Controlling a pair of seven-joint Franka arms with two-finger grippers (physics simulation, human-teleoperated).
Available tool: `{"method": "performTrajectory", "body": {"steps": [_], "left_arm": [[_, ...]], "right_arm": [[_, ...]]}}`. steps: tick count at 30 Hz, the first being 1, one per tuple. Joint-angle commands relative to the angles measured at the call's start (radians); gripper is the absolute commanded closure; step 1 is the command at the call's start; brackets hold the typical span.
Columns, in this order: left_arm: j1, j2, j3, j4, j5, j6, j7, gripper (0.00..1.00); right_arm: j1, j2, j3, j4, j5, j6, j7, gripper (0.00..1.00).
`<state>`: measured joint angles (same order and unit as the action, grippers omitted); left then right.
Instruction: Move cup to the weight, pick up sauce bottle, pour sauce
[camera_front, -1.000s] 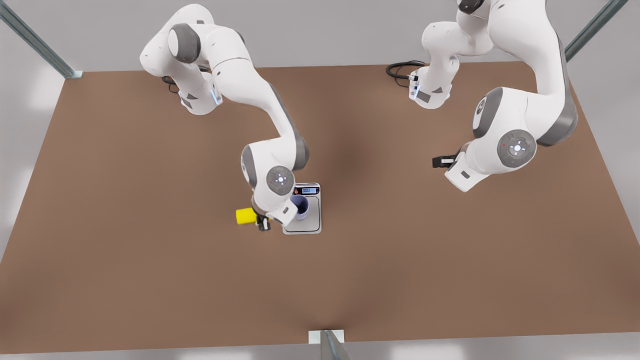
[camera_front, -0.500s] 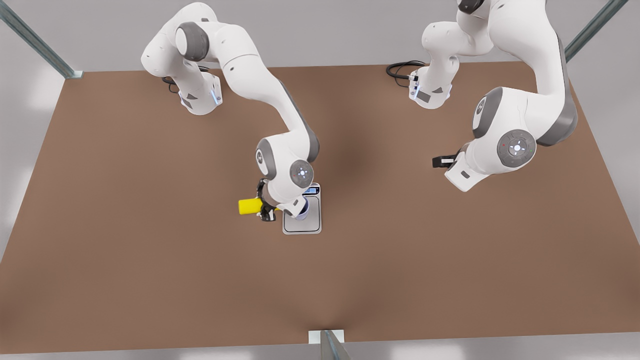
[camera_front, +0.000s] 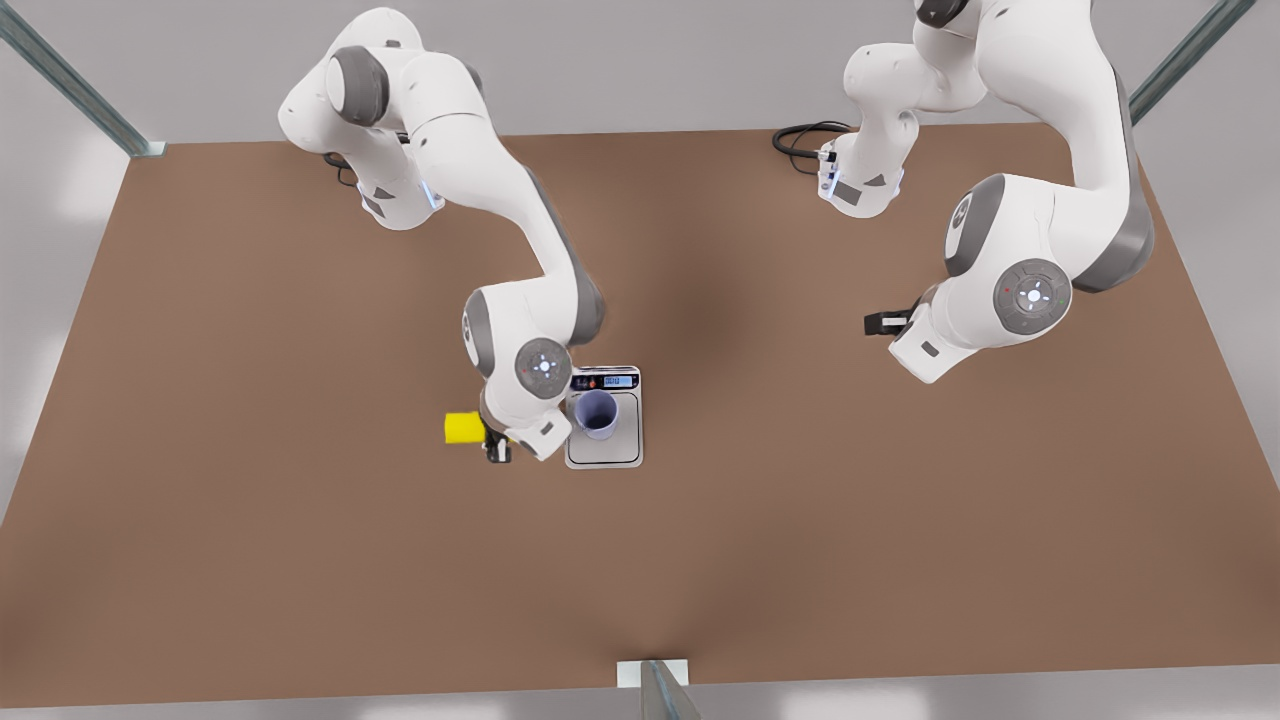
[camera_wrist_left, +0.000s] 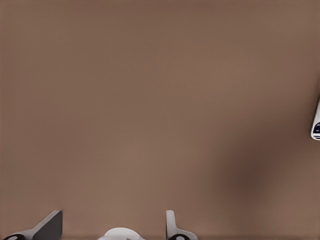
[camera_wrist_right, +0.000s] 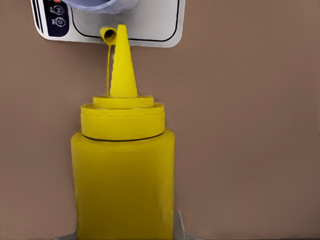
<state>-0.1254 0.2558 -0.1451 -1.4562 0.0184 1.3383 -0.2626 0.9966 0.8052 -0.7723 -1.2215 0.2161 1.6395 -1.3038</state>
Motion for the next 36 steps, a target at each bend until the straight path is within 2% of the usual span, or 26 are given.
{"method": "performTrajectory", "body": {"steps": [1,5,6,7,8,10,13,20,22,36], "left_arm": [[-0.002,-0.001,-0.001,0.000,0.000,-0.001,-0.001,0.00],[-0.003,-0.003,-0.001,0.000,0.002,-0.004,-0.003,0.00],[-0.005,-0.003,-0.001,0.000,0.003,-0.002,-0.015,0.00],[-0.007,-0.003,-0.001,0.000,0.002,-0.002,-0.015,0.00],[-0.007,-0.003,-0.002,0.000,0.002,-0.001,-0.015,0.00],[-0.007,-0.003,-0.002,0.000,0.002,-0.002,-0.015,0.00],[-0.005,-0.001,-0.002,0.000,0.003,-0.001,-0.015,0.00],[-0.007,-0.004,-0.005,0.000,0.005,-0.001,-0.015,0.00],[-0.007,-0.004,-0.005,0.000,0.005,-0.002,-0.015,0.00],[-0.005,-0.001,-0.014,0.000,0.003,0.002,-0.015,0.00]], "right_arm": [[-0.072,-0.004,-0.001,0.011,0.157,0.002,-0.138,0.46],[-0.265,0.000,0.008,-0.003,0.570,-0.003,-0.368,0.46],[-0.305,0.008,0.011,-0.006,0.684,-0.055,-0.416,0.46],[-0.354,0.025,0.027,-0.007,0.825,-0.104,-0.466,0.46],[-0.412,0.025,0.083,-0.007,0.922,-0.157,-0.497,0.46],[-0.463,0.025,0.107,-0.015,1.032,-0.253,-0.594,0.45],[-0.472,0.041,0.114,-0.131,1.198,-0.290,-0.847,0.45],[-0.524,0.106,0.137,-0.211,1.390,-0.290,-1.161,0.45],[-0.592,0.120,0.209,-0.213,1.399,-0.294,-1.256,0.45],[-0.684,0.252,0.340,-0.205,1.464,-0.317,-1.356,0.45]]}}
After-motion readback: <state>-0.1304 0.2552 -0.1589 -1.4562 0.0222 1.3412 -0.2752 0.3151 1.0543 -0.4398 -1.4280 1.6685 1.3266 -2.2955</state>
